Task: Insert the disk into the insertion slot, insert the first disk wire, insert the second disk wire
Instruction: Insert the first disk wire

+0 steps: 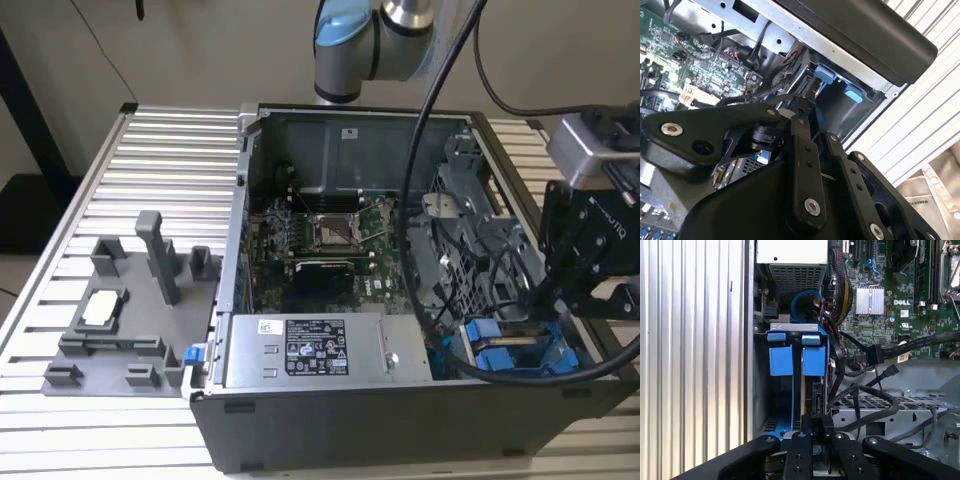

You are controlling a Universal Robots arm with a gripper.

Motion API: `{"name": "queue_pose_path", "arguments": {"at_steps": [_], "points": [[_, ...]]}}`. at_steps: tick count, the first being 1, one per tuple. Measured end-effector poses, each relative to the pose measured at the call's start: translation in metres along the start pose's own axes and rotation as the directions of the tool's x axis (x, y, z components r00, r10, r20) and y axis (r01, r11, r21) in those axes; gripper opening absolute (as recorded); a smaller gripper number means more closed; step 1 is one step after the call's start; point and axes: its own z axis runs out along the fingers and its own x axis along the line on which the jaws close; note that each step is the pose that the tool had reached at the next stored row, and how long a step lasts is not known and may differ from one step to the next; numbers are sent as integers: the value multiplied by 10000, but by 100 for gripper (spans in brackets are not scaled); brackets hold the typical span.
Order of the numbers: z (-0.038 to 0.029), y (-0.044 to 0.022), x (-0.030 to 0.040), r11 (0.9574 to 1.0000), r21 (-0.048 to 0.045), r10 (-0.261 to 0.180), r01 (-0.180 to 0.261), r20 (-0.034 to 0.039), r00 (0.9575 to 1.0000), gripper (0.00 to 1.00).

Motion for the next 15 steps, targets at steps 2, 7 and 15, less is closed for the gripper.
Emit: {"name": "queue_pose_path", "arguments": {"at_steps": [2,7,15], "points": [[7,-2,0,10000,2,58,-58,198,9998,19],[33,-42,7,9998,-134,122,-118,274,9995,19],[89,-119,9,9991,-391,155,-144,271,9995,19]]}}
